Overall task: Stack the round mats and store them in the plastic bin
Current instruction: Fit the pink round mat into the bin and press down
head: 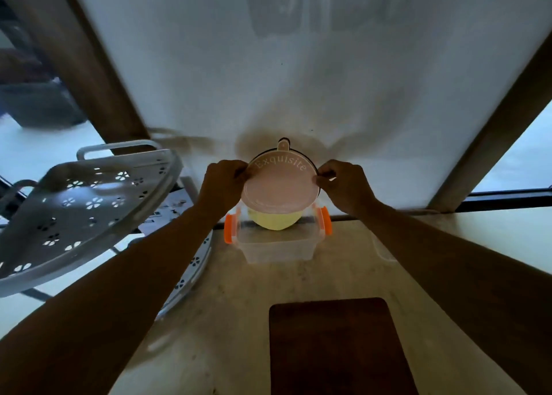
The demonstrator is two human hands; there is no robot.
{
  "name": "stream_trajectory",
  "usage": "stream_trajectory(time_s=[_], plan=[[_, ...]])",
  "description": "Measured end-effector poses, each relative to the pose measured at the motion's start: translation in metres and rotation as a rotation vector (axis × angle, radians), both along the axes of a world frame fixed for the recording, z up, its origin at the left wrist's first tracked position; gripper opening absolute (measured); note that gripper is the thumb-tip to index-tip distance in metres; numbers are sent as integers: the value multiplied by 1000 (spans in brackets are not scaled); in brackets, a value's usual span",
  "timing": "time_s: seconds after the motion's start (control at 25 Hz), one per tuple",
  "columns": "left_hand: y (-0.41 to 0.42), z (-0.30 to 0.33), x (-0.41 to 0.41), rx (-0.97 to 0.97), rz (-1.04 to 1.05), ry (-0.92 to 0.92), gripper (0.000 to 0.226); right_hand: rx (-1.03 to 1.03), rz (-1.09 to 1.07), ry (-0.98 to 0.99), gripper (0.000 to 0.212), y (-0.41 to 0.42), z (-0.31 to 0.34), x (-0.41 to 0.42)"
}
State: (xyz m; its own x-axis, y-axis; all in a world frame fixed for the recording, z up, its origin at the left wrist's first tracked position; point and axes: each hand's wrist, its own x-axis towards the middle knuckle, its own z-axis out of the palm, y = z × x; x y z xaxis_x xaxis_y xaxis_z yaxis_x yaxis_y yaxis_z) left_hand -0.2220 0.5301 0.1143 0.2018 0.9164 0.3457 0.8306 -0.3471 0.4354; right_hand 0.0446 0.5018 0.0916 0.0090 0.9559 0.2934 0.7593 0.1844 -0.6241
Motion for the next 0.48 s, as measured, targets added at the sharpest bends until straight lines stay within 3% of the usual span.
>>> stream_trajectory(time_s=[0.12,0.48], plan=[[16,-37,-3,-40,-1,-59,22,-16,5,14,9,15,-33,-1],[35,-102,-11,-135,23,95,29,-52,27,-101,10,41,-88,-10]])
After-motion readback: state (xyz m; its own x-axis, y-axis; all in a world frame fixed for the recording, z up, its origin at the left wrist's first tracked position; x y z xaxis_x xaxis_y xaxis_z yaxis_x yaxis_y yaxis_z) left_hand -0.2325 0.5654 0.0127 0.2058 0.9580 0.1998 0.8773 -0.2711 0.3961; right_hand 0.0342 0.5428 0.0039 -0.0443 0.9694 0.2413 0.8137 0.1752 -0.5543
